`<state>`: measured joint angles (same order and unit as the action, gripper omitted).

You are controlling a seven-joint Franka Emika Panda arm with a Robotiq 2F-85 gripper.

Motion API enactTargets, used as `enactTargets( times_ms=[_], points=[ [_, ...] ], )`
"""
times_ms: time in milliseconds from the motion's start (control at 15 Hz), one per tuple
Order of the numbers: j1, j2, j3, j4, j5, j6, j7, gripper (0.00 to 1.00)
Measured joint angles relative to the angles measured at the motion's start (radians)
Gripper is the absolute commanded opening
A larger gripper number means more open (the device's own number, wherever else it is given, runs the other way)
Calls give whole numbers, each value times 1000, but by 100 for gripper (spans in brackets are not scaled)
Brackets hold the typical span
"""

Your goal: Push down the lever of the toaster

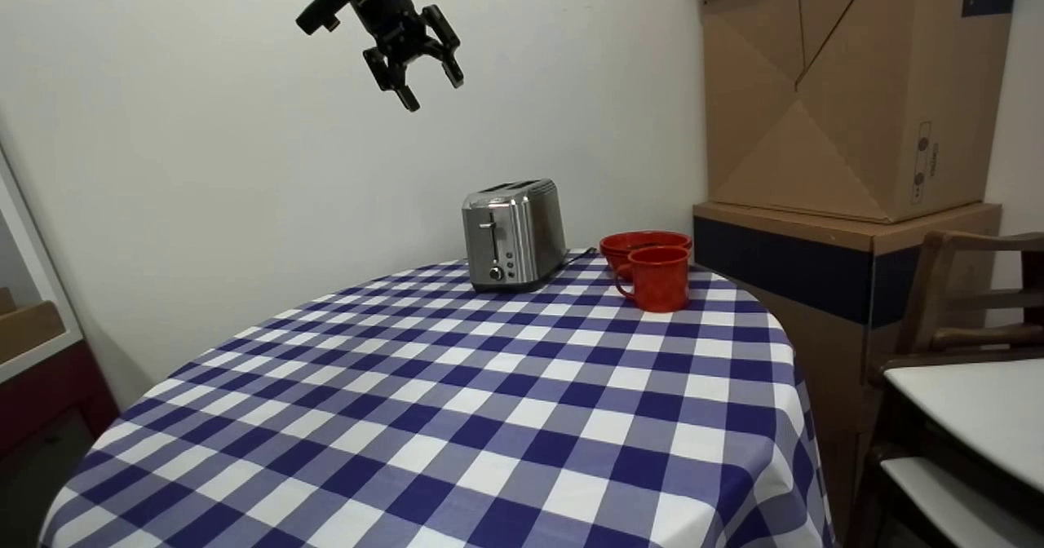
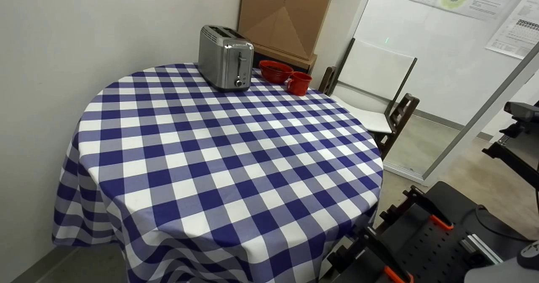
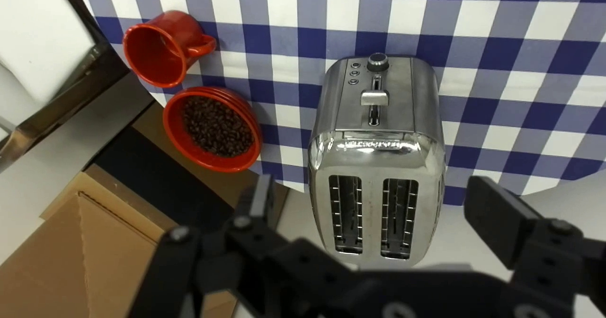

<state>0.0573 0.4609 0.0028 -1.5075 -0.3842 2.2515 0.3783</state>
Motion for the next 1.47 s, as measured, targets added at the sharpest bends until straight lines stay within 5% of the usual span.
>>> enactTargets(
  times_ms=[467,1467],
  points=[
    [10,135,-36,147,37,-41,-30,100],
    [32,105,-61,75,82,-40,-20,100]
  ],
)
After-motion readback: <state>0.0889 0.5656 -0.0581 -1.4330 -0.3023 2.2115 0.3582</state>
